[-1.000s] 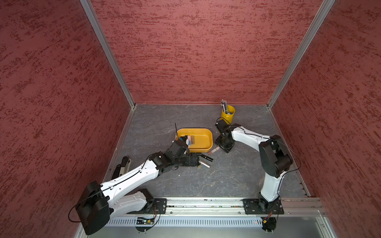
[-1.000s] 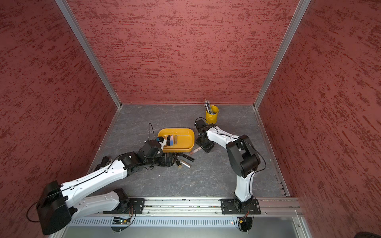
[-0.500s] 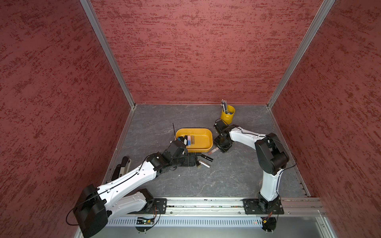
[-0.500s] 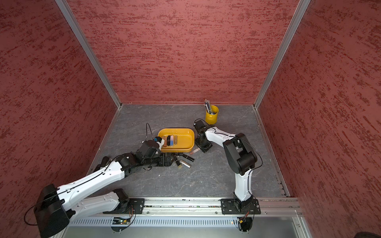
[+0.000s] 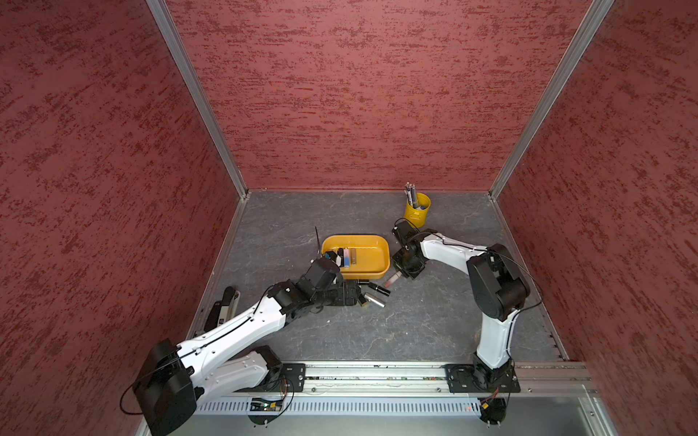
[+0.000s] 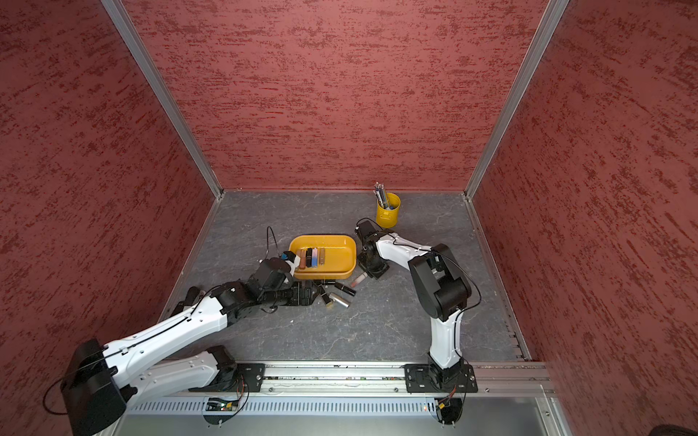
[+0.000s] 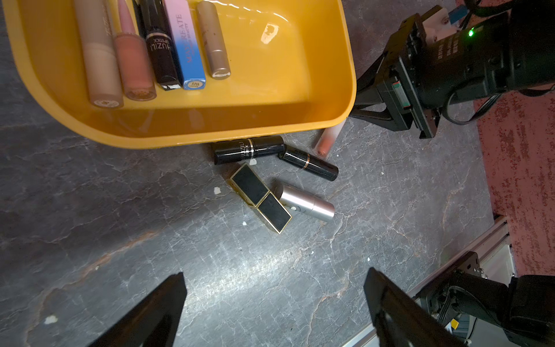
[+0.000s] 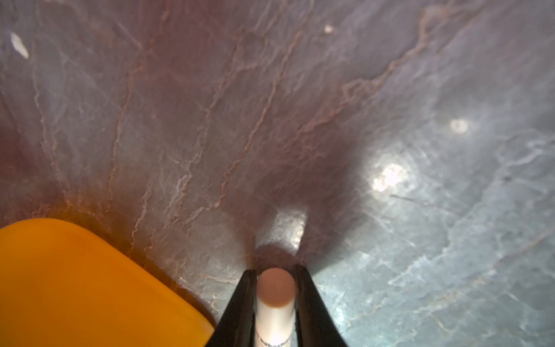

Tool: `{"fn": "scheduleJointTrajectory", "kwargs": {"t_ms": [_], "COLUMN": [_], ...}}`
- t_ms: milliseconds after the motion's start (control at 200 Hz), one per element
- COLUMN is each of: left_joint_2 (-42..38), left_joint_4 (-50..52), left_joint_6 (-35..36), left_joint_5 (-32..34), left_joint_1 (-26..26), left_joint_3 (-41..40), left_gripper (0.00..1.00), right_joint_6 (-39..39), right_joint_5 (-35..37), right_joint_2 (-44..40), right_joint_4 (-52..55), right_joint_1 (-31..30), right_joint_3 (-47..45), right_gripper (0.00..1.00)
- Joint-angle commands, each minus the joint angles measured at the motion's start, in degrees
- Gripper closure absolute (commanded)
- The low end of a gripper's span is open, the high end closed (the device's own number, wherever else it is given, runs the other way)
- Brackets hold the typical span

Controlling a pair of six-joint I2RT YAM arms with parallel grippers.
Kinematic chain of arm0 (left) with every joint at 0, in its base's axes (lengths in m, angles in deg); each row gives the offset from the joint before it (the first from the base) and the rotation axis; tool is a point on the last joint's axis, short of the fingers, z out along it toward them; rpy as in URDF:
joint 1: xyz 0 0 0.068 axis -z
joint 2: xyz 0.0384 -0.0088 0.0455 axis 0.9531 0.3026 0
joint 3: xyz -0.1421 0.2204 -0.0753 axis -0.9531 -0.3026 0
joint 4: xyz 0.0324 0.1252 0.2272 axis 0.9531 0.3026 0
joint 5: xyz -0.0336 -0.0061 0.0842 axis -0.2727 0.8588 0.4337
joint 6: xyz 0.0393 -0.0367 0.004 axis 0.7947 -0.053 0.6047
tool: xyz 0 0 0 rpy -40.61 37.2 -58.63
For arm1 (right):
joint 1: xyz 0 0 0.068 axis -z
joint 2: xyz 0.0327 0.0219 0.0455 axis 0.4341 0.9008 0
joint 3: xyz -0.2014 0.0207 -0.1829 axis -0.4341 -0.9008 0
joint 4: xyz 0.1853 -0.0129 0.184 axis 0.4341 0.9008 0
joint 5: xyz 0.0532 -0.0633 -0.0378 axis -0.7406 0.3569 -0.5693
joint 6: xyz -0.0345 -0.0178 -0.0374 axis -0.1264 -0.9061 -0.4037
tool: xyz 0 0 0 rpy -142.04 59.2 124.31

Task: Put the lipstick into the storage box
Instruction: Pick up the lipstick at the center of the board.

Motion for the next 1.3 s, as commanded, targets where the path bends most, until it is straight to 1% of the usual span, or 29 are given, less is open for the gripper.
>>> {"fn": "scheduleJointTrajectory", "kwargs": {"t_ms": [0, 205, 386, 626, 786, 917, 1027, 1157, 1292], "left_joint_2": [-0.77, -0.35, 1.48, 6.77, 12.02, 18.0, 23.39, 29.02, 33.35], "left_joint_4": [-0.04, -2.61, -8.75, -18.49, -23.57, -22.06, -18.67, -15.65, -12.35], "left_joint_6": [0.26, 1.24, 2.11, 3.42, 4.3, 6.87, 9.35, 11.7, 13.8], "left_joint_5": [0.53, -1.88, -8.52, -23.15, -35.64, -43.55, -47.8, -49.86, -50.16], "left_joint_1": [-0.19, -0.19, -0.26, -1.77, -3.55, -4.13, -4.15, -3.97, -3.53], "left_joint_3": [-0.51, -0.41, -0.21, 1.87, 4.96, 10.74, 16.97, 23.31, 28.25], "left_gripper": [0.03, 0.03, 0.02, 0.01, 0.01, 0.01, 0.01, 0.02, 0.03], "right_joint_6": [-0.15, -2.16, -3.64, -7.17, -13.18, -18.72, -22.67, -24.88, -25.29], "right_joint_5": [0.03, 1.34, 1.17, 1.99, -0.01, -2.37, -6.87, -11.79, -13.34], "right_joint_2": [0.4, -1.52, -5.75, -13.99, -20.33, -25.81, -27.93, -30.71, -33.61], "right_joint_4": [-0.36, -0.05, -0.81, 0.7, -0.19, -1.64, -1.74, -1.52, -1.23], "right_joint_1": [-0.04, 0.68, 2.63, 6.48, 8.37, 8.65, 8.57, 8.48, 8.13], "right_joint_3": [-1.51, -1.92, -4.54, -7.87, -9.73, -10.47, -9.58, -9.14, -9.05], "right_gripper": [0.8, 0.81, 0.81, 0.81, 0.81, 0.82, 0.82, 0.84, 0.84]}}
